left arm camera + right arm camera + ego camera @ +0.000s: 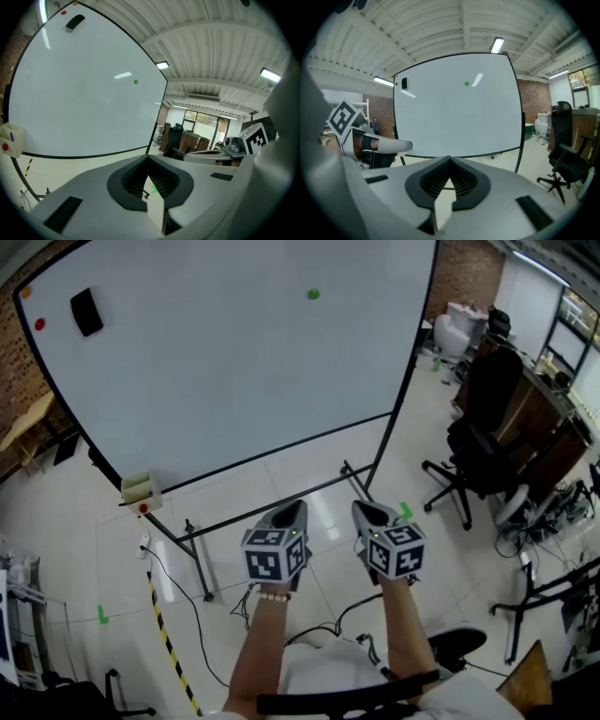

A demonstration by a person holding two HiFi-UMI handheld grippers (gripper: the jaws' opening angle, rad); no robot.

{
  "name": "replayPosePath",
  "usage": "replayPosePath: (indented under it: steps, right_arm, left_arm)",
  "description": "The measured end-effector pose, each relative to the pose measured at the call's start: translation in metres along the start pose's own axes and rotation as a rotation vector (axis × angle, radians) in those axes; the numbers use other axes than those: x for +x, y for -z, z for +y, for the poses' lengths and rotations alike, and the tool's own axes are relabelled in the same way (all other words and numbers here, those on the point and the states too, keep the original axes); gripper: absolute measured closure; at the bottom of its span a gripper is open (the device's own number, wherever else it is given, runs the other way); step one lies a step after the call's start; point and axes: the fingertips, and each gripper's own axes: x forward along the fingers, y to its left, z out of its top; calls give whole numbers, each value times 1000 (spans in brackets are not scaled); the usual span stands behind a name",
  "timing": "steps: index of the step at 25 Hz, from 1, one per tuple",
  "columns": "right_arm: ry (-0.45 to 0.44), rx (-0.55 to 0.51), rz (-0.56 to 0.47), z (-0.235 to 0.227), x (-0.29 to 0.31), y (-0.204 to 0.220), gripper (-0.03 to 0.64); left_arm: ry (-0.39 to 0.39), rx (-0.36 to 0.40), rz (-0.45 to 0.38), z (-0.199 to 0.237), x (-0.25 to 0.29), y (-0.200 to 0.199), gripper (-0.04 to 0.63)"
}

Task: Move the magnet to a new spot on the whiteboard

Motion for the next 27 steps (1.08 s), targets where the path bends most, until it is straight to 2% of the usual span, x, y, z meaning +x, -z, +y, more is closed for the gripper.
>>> replayPosePath:
  steps: [5, 12, 27]
  right_arm:
    - [0, 20, 7, -25, -21, 8, 616]
    - [3, 34, -8, -42, -41, 11, 617]
    - [19, 39, -14, -58, -59, 14, 615]
  left_arm:
    - [7, 14, 12, -34, 14, 5, 601]
    - [6, 28, 27, -58, 22, 13, 601]
    - [20, 37, 39, -82, 28, 18, 601]
